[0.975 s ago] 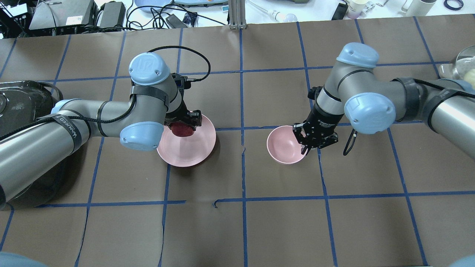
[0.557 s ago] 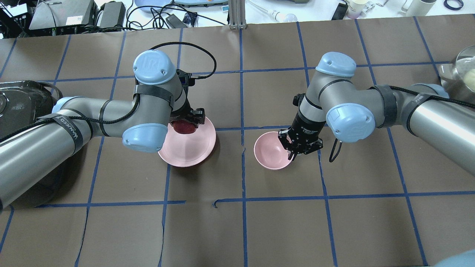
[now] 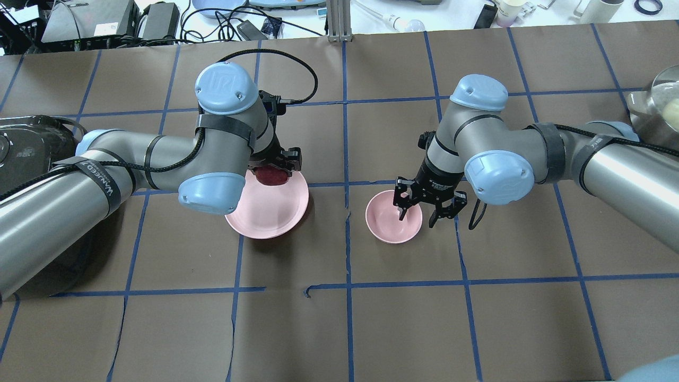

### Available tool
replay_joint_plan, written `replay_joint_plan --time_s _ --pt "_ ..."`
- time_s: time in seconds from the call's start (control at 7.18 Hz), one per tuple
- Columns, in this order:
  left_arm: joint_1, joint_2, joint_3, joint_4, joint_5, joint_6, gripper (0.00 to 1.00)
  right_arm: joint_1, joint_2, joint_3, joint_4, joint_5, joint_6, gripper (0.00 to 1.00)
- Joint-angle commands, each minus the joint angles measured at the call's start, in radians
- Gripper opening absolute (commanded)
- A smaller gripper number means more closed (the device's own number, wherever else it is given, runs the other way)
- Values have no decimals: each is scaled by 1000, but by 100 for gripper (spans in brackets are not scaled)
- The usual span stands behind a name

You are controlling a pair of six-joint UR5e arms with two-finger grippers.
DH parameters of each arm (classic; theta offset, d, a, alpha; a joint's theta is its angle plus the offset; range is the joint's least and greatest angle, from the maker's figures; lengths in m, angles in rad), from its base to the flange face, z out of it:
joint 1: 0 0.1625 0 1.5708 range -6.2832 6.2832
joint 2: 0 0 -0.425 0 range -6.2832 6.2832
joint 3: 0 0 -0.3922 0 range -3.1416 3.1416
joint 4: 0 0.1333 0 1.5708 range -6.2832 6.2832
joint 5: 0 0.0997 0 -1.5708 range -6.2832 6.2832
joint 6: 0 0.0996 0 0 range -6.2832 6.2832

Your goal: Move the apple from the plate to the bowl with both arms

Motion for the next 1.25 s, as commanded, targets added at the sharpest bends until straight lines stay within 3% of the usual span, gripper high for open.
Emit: replay_joint_plan --time_s 0.0,0.28,0.42,0.84,1.11 --pt "-52 28 43 -40 -10 -44 12 -20 -63 -67 19 -76 -33 100" --pt "-121 30 61 -41 -50 -220 10 -74 -124 -116 71 -142 -139 100" --pt "-176 2 90 -39 -50 -321 9 -121 -156 -147 166 -150 -234 100" --pt "-357 -54 100 -6 -50 -573 8 -134 -296 -231 350 -178 -259 100" --pt "-411 -113 103 71 -38 -650 9 -143 -287 -277 305 -191 -239 100"
